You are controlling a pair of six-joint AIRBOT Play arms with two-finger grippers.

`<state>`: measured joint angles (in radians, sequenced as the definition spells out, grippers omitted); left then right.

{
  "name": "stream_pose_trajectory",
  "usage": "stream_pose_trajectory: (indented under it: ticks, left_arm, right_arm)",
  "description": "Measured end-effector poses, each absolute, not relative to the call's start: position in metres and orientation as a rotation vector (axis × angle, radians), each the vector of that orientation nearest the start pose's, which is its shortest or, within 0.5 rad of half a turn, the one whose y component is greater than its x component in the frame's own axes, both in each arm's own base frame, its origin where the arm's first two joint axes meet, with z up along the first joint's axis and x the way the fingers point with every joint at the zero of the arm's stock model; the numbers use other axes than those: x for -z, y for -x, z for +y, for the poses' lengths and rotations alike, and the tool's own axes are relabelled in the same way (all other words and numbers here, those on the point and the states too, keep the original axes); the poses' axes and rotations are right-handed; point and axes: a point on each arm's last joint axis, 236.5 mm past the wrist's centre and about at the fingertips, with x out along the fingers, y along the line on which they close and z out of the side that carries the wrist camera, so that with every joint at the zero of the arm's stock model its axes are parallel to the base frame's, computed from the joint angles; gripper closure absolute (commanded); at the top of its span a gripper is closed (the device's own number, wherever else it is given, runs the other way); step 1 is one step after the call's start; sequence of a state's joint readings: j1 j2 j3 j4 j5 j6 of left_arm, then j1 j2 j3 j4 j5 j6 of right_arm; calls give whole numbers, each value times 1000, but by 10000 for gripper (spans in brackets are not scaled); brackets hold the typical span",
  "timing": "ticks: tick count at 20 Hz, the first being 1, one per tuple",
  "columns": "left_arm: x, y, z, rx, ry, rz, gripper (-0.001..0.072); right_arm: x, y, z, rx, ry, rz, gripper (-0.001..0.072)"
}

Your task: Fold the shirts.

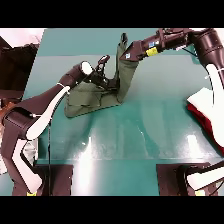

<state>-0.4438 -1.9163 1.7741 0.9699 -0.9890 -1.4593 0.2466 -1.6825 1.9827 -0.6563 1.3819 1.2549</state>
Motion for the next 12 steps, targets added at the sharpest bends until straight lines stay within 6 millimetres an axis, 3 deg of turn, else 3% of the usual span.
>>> stream_pose_trajectory:
  ticks: [4, 8, 12]
  left_arm:
    - [-23, -485, -296, 671, 99, 1164, 679]
    - [-83, -501, -206, 533, 32, 1117, 679]
    - [-147, -499, -125, 397, 41, 1030, 679]
  right_arm:
    - [-199, -432, 304, -1080, -259, 912, 702]
    - [-200, -431, 321, -1097, -250, 886, 702]
    - [-184, -423, 358, -1141, -240, 893, 701]
